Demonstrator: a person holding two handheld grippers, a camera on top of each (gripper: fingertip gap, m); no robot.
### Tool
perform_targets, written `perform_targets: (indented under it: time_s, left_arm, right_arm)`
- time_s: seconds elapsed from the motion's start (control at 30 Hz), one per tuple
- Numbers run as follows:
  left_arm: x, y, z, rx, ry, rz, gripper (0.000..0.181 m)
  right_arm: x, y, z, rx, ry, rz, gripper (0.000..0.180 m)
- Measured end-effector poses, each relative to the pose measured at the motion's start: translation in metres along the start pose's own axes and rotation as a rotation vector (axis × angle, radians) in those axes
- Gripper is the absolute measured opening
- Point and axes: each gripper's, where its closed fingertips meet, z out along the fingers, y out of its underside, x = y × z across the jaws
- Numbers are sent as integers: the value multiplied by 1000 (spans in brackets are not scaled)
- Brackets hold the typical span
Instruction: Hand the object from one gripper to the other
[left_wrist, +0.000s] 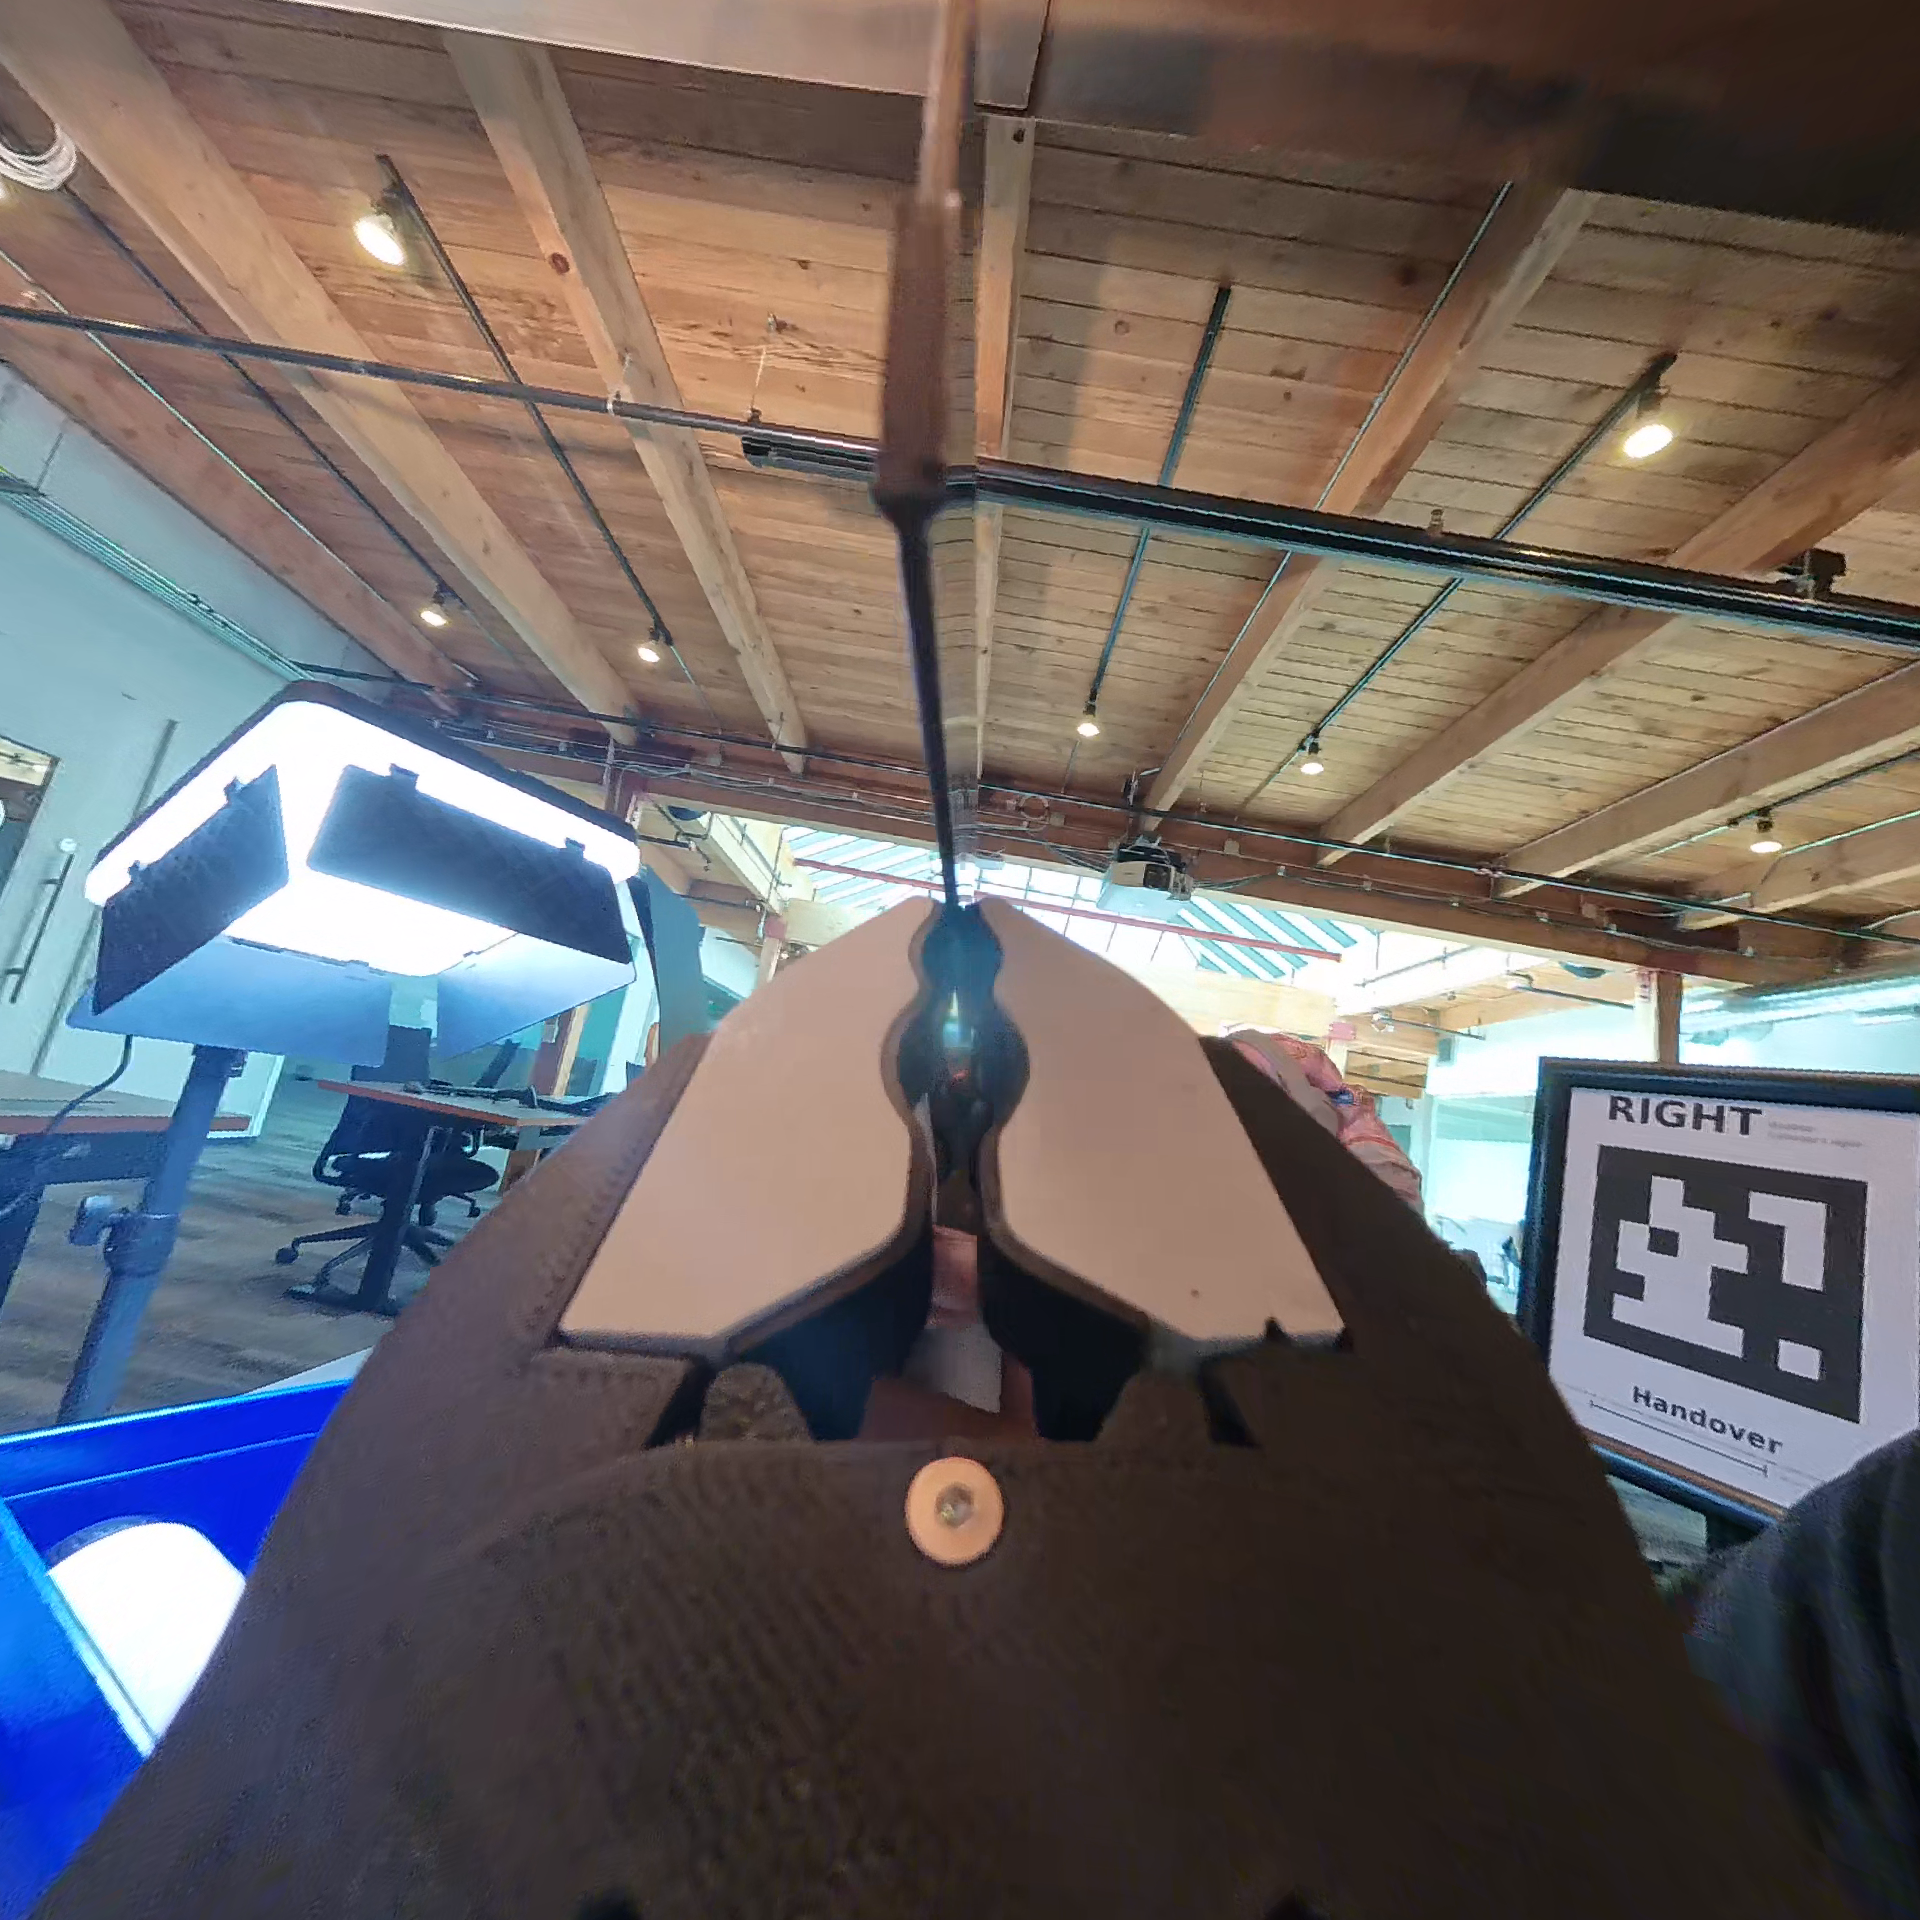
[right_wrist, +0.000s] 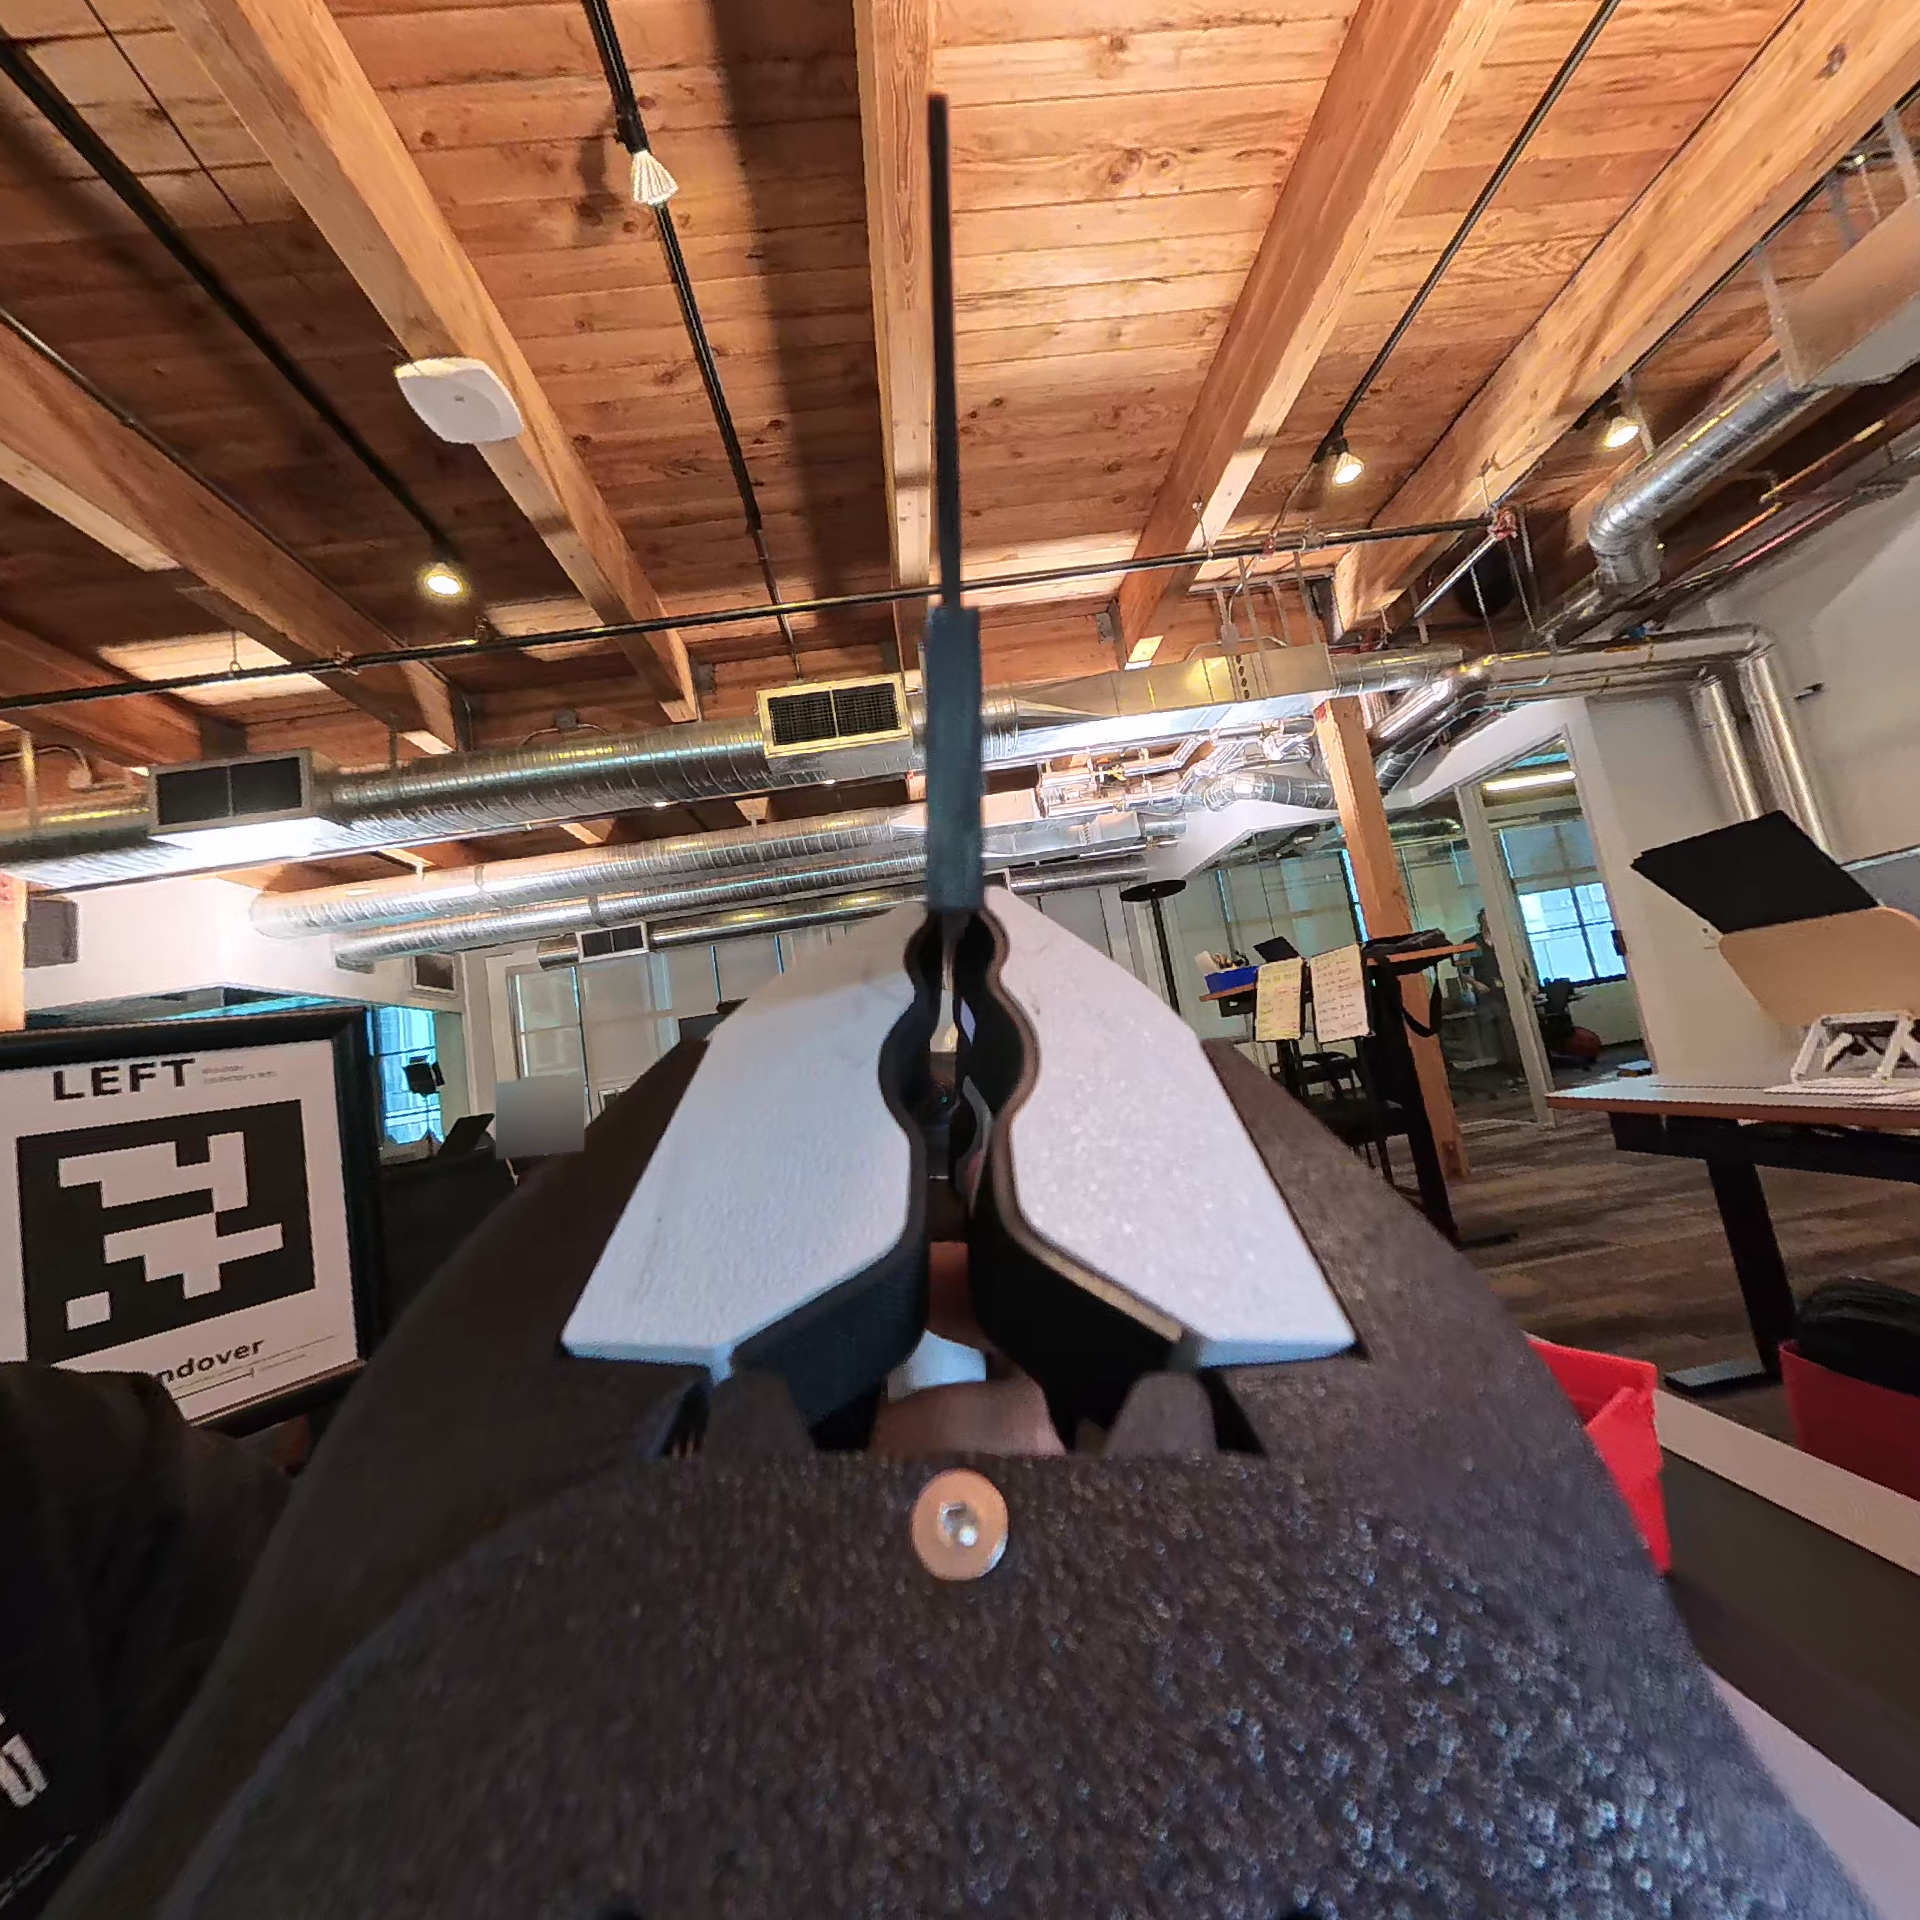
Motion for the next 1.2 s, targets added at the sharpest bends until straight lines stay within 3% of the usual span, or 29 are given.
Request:
perform_targets:
  time_s: [0.27, 0.5, 0.6, 0.73, 1.2]
  left_arm:
    - [-2, -11, -5, 41, 6, -17, 2]
    - [-3, -11, -6, 47, 9, -26, 1]
    - [-4, -5, -3, 33, -5, -30, 17]
    - [-3, -3, -2, 32, -16, -5, 2]
    - [-4, -7, -3, -37, 9, -61, 5]
  right_arm:
    - [3, -3, -2, 31, 11, 6, 9]
    - [2, -5, -3, 37, 8, -6, 2]
    - [2, -4, -3, 45, 14, -15, 2]
    - [2, -1, -2, 57, 20, -10, 2]
    - [2, -12, -7, 88, 33, -55, 2]
